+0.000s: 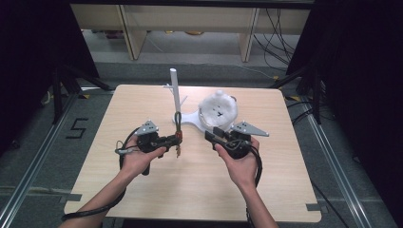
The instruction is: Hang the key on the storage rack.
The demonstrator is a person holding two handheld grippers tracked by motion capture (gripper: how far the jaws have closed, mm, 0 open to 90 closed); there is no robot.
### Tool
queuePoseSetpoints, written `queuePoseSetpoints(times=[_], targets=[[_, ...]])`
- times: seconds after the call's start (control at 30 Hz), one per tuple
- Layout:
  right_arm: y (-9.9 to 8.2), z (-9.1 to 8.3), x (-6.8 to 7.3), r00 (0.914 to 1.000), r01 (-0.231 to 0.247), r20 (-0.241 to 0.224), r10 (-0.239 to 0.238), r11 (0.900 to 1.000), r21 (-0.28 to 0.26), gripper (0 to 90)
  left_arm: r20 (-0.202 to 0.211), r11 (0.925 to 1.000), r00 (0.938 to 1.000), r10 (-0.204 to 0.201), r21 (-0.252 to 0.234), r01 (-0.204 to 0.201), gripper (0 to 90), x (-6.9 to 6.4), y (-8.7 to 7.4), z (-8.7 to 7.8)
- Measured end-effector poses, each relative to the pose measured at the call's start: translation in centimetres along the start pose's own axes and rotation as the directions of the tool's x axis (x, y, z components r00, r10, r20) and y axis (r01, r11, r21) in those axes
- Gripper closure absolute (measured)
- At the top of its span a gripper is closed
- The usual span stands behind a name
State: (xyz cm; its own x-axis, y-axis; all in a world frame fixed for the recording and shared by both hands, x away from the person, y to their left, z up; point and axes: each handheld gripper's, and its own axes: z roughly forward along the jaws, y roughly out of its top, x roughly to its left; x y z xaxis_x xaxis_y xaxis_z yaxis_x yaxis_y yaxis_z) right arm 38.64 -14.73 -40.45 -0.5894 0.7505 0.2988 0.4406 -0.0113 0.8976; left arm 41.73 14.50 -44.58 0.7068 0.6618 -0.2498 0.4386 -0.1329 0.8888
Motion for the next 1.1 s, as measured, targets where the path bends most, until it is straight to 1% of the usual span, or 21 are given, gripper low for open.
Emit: queuePoseSetpoints(times=[0.03, 0.07, 0.1, 0.13, 0.17, 0.27, 0.3, 0.33, 0.4, 0.43, 0.5, 0.57, 0.6, 0.63, 0.83, 0.87, 0.9, 0.97, 1.03, 1.07, 1.1], targets=[[-0.1, -0.1, -0.3, 0.9999, 0.016, 0.000, -0.016, 0.9998, -0.015, 57.6, -0.017, 1.0000, 0.9999, 0.003, -0.002, -0.003, 79.9, 0.3, 0.0, -0.4], [-0.2, -0.3, -0.3, 0.9999, 0.001, 0.014, 0.000, 1.0000, -0.007, 57.2, -0.026, 1.0000, 0.9997, 0.002, -0.005, -0.002, 79.9, 0.6, 0.0, -0.5], [-0.3, -0.5, -0.6, 0.9995, 0.018, 0.026, -0.018, 0.9998, -0.004, 56.7, -0.038, 1.0000, 0.9993, 0.001, -0.002, -0.002, 79.9, 0.8, 0.1, -0.7], [-0.4, -0.6, -0.7, 0.9996, -0.007, 0.028, 0.007, 1.0000, 0.001, 56.3, -0.041, 1.0000, 0.9992, -0.002, -0.009, 0.002, 79.9, 1.0, 0.1, -0.9], [-0.6, -0.7, -1.0, 0.9993, 0.004, 0.037, -0.004, 1.0000, -0.003, 56.0, -0.052, 0.9999, 0.9986, -0.006, -0.014, 0.005, 79.9, 1.2, 0.1, -1.0], [-0.9, -1.0, -1.3, 0.9988, -0.011, 0.048, 0.012, 0.9998, -0.015, 55.4, -0.072, 0.9999, 0.9974, -0.005, -0.016, 0.003, 79.9, 1.5, 0.1, -1.3], [-1.1, -1.4, -1.7, 0.9983, -0.002, 0.058, 0.003, 1.0000, -0.002, 55.1, -0.096, 0.9998, 0.9954, -0.009, -0.016, 0.008, 79.9, 1.9, 0.2, -1.5], [-1.1, -1.4, -1.7, 0.9983, -0.002, 0.058, 0.003, 1.0000, -0.002, 55.1, -0.096, 0.9998, 0.9954, -0.009, -0.016, 0.008, 79.9, 1.9, 0.2, -1.5], [-1.4, -1.7, -2.1, 0.9975, -0.015, 0.069, 0.016, 0.9998, -0.014, 54.7, -0.132, 0.9998, 0.9913, -0.006, -0.020, 0.004, 79.8, 2.4, 0.4, -2.0], [-1.6, -1.9, -2.4, 0.9956, 0.010, 0.093, -0.009, 0.9999, -0.009, 54.5, -0.140, 0.9997, 0.9902, -0.006, -0.026, 0.003, 79.8, 2.6, 0.5, -2.0], [-1.7, -2.2, -2.5, 0.9963, -0.004, 0.086, 0.005, 0.9998, -0.017, 54.4, -0.159, 0.9996, 0.9872, -0.006, -0.029, 0.001, 79.8, 2.9, 0.6, -2.2], [-1.9, -2.2, -2.7, 0.9959, 0.003, 0.090, 0.000, 0.9997, -0.026, 54.4, -0.169, 0.9995, 0.9856, -0.006, -0.030, 0.001, 79.8, 3.1, 0.7, -2.3], [-2.0, -2.5, -2.6, 0.9950, -0.023, 0.097, 0.025, 0.9995, -0.019, 54.4, -0.188, 0.9994, 0.9822, -0.009, -0.034, 0.002, 79.8, 3.4, 0.8, -2.4], [-2.1, -2.6, -3.0, 0.9948, 0.011, 0.102, -0.008, 0.9996, -0.026, 54.4, -0.188, 0.9994, 0.9822, -0.009, -0.034, 0.002, 79.8, 3.4, 0.8, -2.4], [-2.6, -3.1, -3.5, 0.9915, 0.020, 0.129, -0.015, 0.9991, -0.037, 53.2, -0.228, 0.9990, 0.9733, -0.024, -0.042, 0.014, 79.8, 4.3, 1.1, -2.5], [-2.7, -3.2, -3.5, 0.9907, 0.007, 0.136, -0.002, 0.9993, -0.037, 53.0, -0.233, 0.9987, 0.9721, -0.030, -0.046, 0.020, 79.8, 4.4, 1.1, -2.5], [-2.8, -3.3, -3.7, 0.9893, 0.018, 0.145, -0.013, 0.9992, -0.035, 52.9, -0.239, 0.9988, 0.9707, -0.030, -0.045, 0.019, 79.8, 4.6, 1.1, -2.5], [-2.9, -3.5, -3.9, 0.9899, 0.011, 0.142, -0.007, 0.9994, -0.032, 52.6, -0.246, 0.9986, 0.9685, -0.035, -0.048, 0.024, 79.8, 4.8, 1.2, -2.5], [-3.1, -3.7, -3.8, 0.9888, -0.023, 0.147, 0.027, 0.9993, -0.031, 52.7, -0.253, 0.9983, 0.9666, -0.038, -0.053, 0.026, 79.8, 5.1, 1.3, -2.4], [-3.1, -3.7, -3.8, 0.9888, -0.023, 0.147, 0.027, 0.9993, -0.031, 52.7, -0.253, 0.9983, 0.9666, -0.038, -0.053, 0.026, 79.7, 5.1, 1.3, -2.4], [-3.4, -3.7, -4.3, 0.9901, 0.005, 0.141, 0.000, 0.9994, -0.035, 52.8, -0.264, 0.9983, 0.9638, -0.038, -0.053, 0.025, 79.7, 5.3, 1.4, -2.3]])
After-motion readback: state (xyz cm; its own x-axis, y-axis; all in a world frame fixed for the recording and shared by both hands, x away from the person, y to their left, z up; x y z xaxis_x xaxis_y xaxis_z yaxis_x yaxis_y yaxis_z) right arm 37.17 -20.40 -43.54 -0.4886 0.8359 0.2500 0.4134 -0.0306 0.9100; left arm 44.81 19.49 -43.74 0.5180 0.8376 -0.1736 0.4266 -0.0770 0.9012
